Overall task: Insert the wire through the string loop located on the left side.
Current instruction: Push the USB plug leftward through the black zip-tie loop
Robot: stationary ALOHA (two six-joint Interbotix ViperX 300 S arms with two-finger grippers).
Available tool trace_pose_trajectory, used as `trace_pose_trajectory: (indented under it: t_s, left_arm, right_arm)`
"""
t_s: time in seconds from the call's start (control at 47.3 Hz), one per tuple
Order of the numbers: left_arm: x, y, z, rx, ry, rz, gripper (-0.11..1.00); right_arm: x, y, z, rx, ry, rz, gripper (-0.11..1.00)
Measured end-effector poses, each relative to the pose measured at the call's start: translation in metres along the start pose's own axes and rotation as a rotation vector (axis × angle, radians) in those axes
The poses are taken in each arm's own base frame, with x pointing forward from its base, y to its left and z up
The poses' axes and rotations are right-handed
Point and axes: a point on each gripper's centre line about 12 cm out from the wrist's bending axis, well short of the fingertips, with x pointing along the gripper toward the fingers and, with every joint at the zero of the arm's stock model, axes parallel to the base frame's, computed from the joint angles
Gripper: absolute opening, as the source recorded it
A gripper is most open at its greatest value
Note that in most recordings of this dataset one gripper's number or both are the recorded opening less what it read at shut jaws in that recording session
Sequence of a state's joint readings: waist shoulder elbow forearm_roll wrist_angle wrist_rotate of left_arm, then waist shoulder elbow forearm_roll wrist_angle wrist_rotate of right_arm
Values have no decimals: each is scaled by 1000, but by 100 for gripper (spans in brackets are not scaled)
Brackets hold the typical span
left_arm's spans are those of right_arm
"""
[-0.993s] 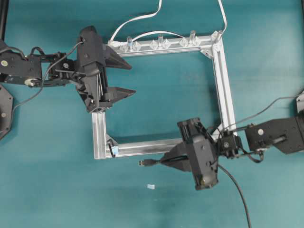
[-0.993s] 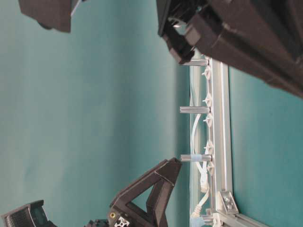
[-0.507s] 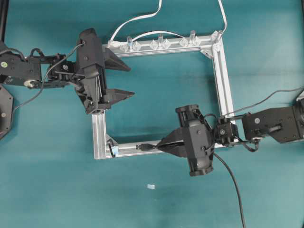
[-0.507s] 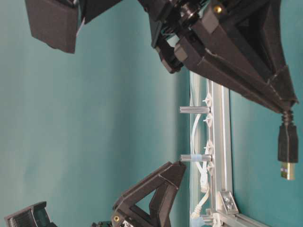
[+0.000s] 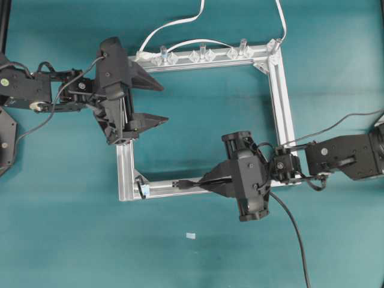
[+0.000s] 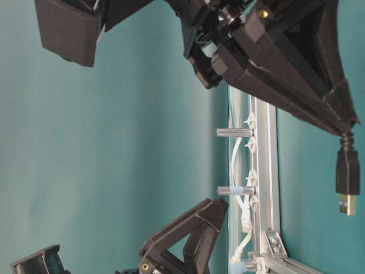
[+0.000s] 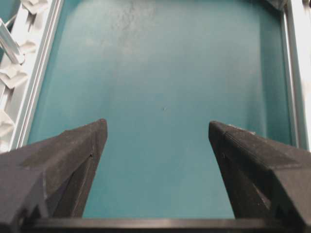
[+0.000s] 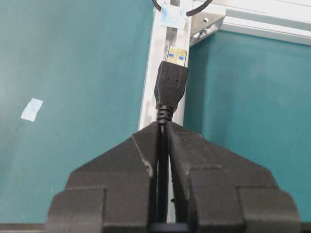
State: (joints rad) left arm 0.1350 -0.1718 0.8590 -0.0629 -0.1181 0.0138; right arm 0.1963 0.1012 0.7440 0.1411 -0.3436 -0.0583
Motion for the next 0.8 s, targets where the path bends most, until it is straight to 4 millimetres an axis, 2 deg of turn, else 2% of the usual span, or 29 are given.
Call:
trace_pose_trajectory:
  t_s: [0.296, 0.803]
  left_arm:
    - [0, 0, -1, -2, 2, 0, 86]
    - [0, -2, -1, 2, 2, -5, 86]
  right_arm:
    - [4, 0, 1, 1, -2, -1, 7]
    - [39, 3, 11, 1, -12, 1, 7]
